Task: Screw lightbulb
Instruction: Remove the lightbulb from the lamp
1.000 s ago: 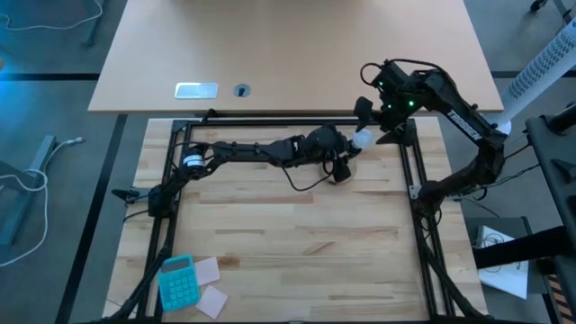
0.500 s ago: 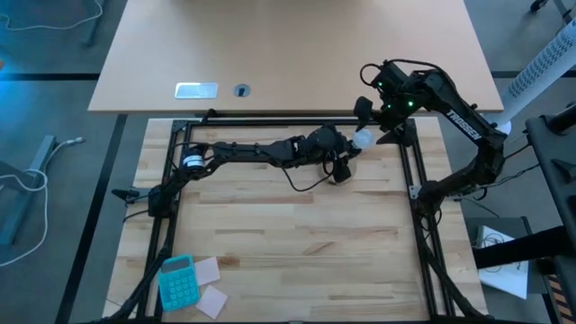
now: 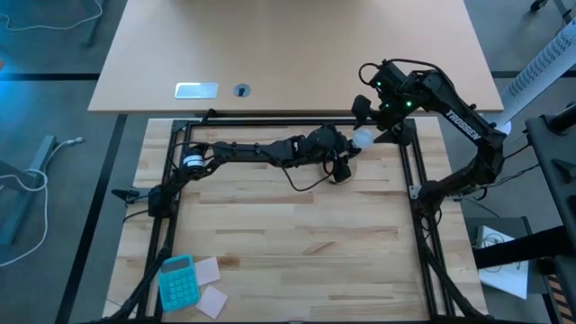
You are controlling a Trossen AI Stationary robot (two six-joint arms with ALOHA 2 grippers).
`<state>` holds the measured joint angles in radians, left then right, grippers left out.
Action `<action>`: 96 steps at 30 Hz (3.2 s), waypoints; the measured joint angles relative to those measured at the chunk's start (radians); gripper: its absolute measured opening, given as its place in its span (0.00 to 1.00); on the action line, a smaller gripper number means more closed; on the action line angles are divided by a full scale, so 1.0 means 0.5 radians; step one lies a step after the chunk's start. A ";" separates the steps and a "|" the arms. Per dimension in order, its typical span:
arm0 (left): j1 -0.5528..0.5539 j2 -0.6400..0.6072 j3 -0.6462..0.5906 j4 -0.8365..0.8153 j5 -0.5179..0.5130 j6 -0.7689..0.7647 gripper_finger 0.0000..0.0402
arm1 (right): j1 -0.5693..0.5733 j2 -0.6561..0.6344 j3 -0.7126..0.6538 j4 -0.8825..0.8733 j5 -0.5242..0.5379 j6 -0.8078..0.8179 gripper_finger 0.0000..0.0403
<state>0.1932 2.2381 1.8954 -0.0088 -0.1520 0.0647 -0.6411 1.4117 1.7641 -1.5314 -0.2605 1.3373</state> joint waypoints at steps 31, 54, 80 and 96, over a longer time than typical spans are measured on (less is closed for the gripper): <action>-0.001 0.001 0.000 -0.016 -0.001 0.004 0.36 | 0.053 0.100 -0.016 0.002 -0.013 -0.546 0.65; -0.012 0.003 0.000 -0.012 0.025 0.057 0.36 | 0.051 0.082 0.044 0.093 0.087 -1.076 0.64; -0.014 0.003 0.000 -0.006 0.009 0.062 0.36 | 0.186 0.070 0.017 -0.018 0.146 -0.002 0.83; -0.013 0.003 0.000 -0.011 0.008 0.052 0.36 | 0.204 0.112 0.015 -0.067 0.149 -0.314 0.63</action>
<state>0.1867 2.2395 1.8954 -0.0141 -0.1480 0.0906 -0.5388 1.4678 1.7718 -1.5648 -0.1862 1.1803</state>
